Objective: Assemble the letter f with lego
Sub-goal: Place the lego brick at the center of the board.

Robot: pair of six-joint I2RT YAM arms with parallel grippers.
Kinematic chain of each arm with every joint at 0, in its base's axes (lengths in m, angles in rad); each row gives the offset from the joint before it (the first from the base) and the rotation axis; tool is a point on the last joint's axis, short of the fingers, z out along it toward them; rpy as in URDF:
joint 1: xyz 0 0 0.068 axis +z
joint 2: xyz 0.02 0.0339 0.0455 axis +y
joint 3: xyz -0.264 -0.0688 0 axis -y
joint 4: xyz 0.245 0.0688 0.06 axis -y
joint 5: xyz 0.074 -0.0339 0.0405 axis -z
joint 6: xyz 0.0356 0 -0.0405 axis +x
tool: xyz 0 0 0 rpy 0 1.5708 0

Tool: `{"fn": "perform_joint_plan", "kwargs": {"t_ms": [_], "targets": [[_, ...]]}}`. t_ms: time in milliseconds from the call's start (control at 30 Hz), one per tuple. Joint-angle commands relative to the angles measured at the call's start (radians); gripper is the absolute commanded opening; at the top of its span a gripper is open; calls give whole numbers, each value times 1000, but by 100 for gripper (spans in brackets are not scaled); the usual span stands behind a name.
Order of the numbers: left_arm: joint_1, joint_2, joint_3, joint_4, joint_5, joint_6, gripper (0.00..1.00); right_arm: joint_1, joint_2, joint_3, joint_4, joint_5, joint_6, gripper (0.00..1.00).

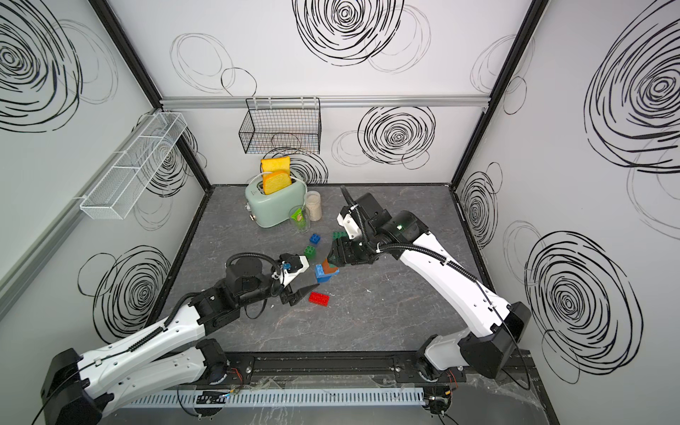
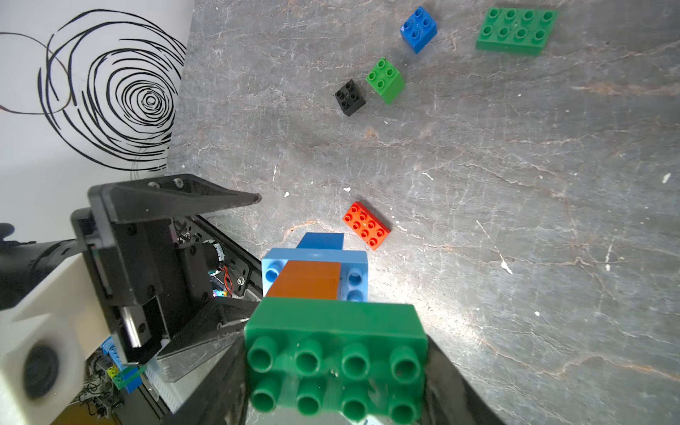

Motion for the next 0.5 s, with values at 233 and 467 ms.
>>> {"fn": "perform_joint_plan", "kwargs": {"t_ms": [233, 467], "targets": [[-11, 42, 87, -50, 146, 3, 74, -13, -50, -14, -16, -47, -30, 51], [-18, 51, 95, -66, 162, -6, 69, -13, -52, -16, -2, -60, -24, 51]]}}
